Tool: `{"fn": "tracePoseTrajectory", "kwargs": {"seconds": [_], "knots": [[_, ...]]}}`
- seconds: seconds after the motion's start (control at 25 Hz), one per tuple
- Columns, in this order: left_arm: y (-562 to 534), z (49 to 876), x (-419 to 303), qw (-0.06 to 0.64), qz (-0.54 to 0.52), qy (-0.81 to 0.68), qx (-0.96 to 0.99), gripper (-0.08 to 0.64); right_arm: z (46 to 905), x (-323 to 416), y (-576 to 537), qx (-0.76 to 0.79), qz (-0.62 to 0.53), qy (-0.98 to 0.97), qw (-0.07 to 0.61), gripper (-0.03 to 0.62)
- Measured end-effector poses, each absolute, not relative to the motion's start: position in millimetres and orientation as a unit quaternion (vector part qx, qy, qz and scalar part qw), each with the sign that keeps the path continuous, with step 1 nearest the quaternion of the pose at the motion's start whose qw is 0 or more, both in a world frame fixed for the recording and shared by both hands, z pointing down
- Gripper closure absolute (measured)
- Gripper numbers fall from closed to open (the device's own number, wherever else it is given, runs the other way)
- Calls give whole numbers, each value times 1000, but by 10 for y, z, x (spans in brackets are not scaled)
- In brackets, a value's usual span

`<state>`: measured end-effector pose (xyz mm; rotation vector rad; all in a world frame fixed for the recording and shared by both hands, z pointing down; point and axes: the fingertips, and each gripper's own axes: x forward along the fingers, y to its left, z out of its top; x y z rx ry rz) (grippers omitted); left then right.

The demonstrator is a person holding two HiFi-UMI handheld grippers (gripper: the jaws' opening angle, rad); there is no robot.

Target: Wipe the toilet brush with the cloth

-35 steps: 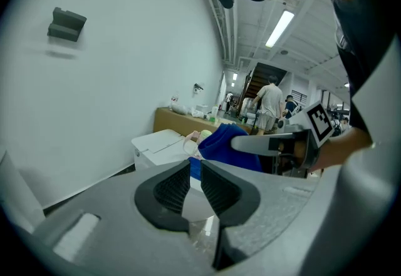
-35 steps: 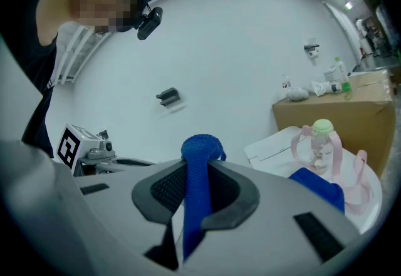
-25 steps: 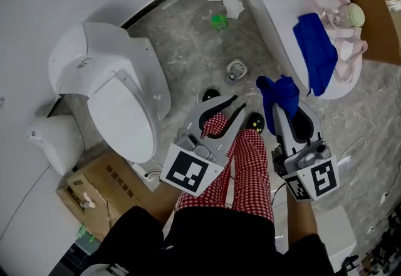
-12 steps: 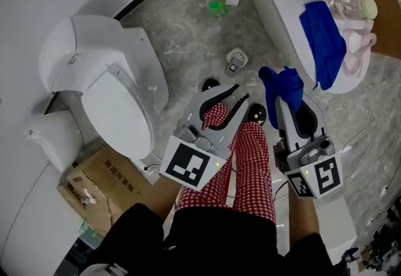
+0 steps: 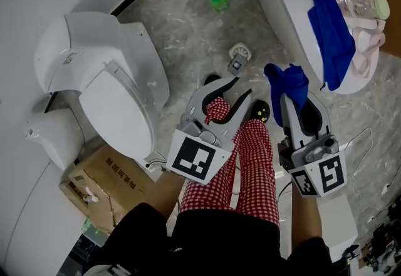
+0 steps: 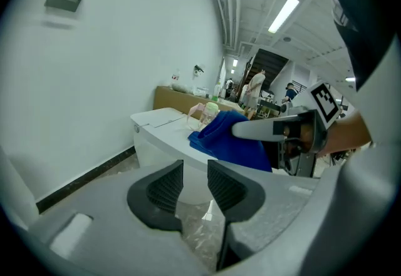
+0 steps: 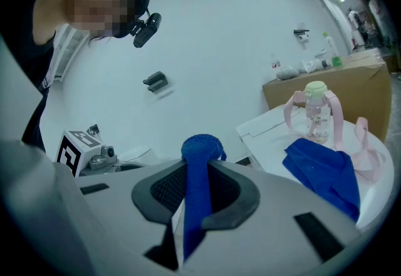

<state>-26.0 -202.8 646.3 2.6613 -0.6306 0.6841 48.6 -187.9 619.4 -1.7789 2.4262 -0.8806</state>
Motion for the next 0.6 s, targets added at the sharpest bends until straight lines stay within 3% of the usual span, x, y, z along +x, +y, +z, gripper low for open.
{"fn": "tracePoseTrajectory", "kwargs": {"seconds": [0.6], "knots": [[-2037,6838,-291,145,277,-185,932,420,6458,359,-2030,-576,-290,764,7,528]]}}
